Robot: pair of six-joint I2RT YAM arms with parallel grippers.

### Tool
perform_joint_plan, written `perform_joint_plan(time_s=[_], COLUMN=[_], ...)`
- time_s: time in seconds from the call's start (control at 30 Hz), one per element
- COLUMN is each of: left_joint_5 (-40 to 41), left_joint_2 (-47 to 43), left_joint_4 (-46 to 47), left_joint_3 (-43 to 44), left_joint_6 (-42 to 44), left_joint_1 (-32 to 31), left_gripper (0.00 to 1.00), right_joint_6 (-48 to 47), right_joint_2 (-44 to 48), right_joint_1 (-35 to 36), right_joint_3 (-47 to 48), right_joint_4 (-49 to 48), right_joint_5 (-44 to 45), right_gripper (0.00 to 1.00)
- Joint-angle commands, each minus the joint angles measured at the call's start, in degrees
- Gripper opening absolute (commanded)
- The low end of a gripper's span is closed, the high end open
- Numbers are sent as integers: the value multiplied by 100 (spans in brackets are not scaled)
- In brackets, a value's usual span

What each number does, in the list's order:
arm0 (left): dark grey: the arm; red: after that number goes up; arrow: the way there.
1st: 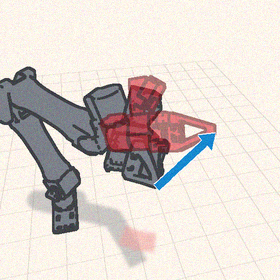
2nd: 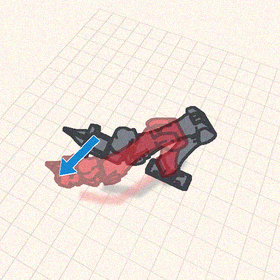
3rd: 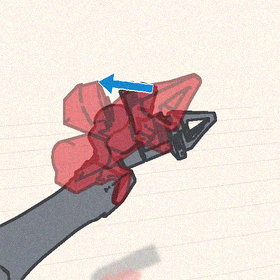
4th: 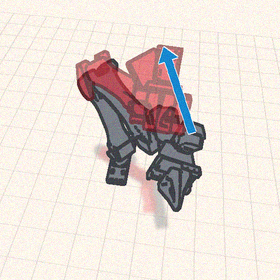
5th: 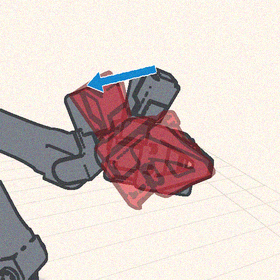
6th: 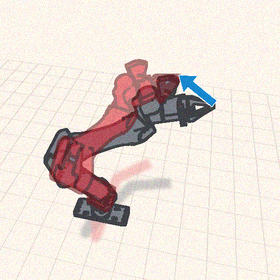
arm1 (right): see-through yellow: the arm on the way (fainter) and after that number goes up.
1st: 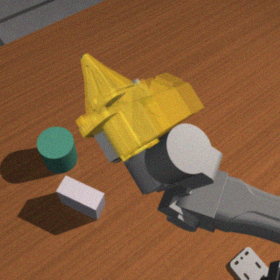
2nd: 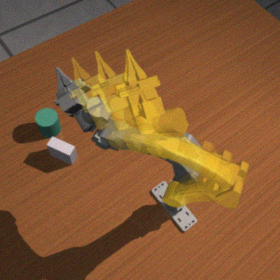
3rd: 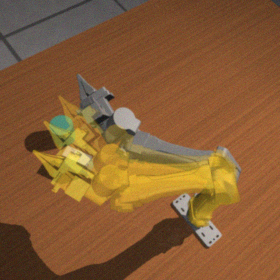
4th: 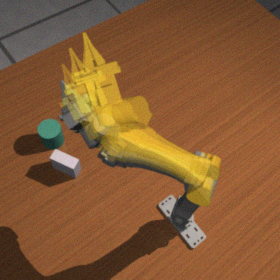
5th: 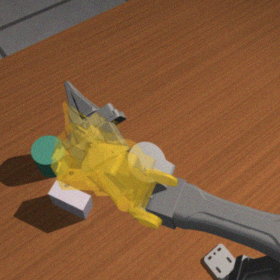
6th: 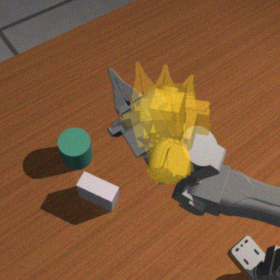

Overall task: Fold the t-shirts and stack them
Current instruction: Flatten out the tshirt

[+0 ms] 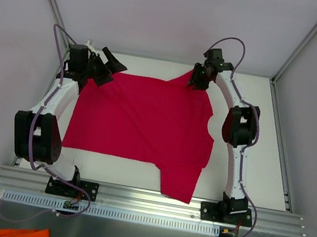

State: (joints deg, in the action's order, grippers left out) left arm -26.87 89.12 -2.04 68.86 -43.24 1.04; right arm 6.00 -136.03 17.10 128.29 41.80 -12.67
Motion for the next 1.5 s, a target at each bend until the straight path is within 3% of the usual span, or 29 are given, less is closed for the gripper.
perform_joint_plan(time_s=[0.0,0.27,0.5,0.77,0.97,1.13,1.23,1.47], left_joint_5=[-213,-336,-547,-679,-950,-1110,-1074,-1092], left_joint_2=[-466,-536,130,1422,2398,3216,3252,2937], left_joint_4=[-366,-349,414,740,776,881,881,407], left_joint_3=[-31,-346,-655,364,1427,2149,2184,1948], left_joint_6=[439,396,-26,-281,-535,-878,-844,-448], left_joint_1=[-77,-225,-402,-894,-983,-1105,-1185,-1202], left_gripper=[99,99,99,99,99,99,99,99], right_joint_6=[236,209,-204,-415,-722,-671,-635,-618], right_joint_2=[-222,-302,1243,3194,3793,4145,3831,3048], right_joint_1=[-40,-128,-119,21,4,12,12,4], right_joint_3=[441,390,-1795,-3512,-4187,-4628,-4647,-4321], right_joint_4=[-260,-366,-594,-507,-286,-480,-585,-761], right_joint_5=[-272,-377,-193,123,414,300,168,-43], right_gripper=[43,45,45,43,42,21,1,1])
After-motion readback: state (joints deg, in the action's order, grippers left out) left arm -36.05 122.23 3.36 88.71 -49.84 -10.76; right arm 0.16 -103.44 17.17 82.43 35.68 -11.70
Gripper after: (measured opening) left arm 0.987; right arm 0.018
